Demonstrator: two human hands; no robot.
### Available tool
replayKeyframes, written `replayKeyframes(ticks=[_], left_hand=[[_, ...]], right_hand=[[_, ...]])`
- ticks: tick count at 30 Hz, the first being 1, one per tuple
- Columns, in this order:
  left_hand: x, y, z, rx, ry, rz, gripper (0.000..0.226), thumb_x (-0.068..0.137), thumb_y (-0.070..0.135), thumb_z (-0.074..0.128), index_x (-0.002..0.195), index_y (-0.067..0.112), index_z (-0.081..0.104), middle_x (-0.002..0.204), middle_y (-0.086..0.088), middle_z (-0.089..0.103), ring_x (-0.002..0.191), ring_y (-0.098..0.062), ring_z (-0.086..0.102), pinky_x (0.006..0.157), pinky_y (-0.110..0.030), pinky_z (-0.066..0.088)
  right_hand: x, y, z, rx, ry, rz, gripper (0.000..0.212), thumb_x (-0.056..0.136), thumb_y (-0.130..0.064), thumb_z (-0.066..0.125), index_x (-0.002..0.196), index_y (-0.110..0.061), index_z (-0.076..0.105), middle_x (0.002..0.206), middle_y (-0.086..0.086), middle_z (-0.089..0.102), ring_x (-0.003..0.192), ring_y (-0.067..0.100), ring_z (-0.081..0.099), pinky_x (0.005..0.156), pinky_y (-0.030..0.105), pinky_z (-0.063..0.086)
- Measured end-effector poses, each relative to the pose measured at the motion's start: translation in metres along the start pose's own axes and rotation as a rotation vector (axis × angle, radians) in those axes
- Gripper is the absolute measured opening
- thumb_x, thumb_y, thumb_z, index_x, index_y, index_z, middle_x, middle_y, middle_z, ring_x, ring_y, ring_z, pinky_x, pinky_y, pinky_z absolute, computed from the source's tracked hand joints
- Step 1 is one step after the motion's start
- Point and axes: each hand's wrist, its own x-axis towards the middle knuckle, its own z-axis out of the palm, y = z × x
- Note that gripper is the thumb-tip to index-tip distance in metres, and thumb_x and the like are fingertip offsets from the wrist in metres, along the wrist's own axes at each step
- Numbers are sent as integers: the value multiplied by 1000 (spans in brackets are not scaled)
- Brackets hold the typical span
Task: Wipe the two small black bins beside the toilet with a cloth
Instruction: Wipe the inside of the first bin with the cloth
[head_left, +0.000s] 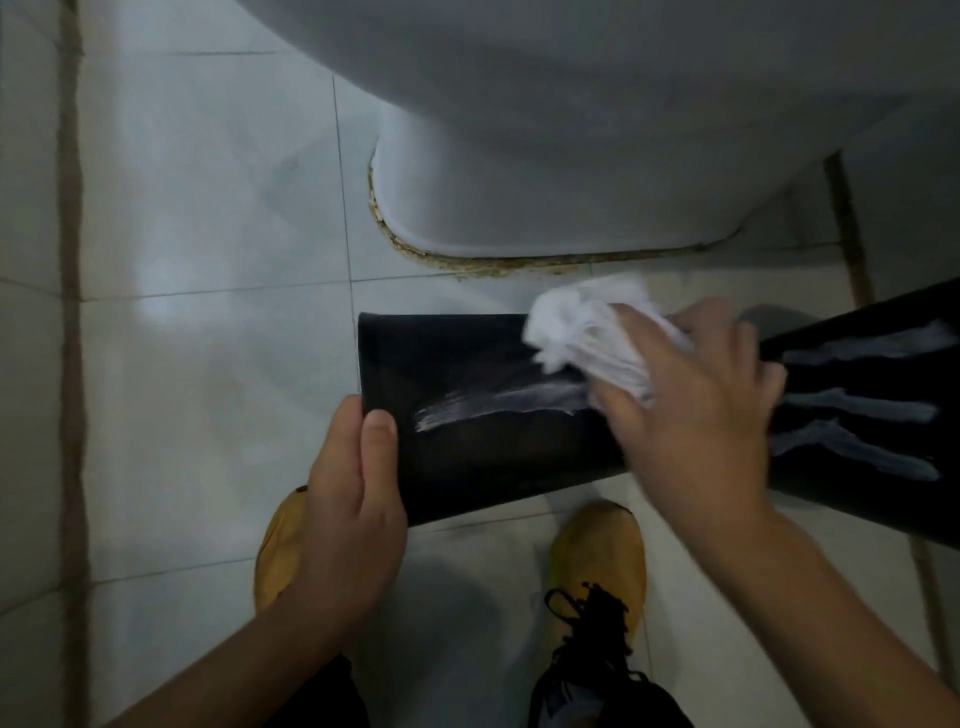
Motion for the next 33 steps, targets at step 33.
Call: replayKeyframes(ticks=[33], left_hand=[[19,0,-4,-451,-82,-426,30,106,17,35,93,14,62,68,18,68,65,18,61,61,-1,45]], right_hand=[[-5,-78,-8,164,-49,-269,48,74,-58,58,115,-33,64,107,7,48,96,29,48,80,46,37]])
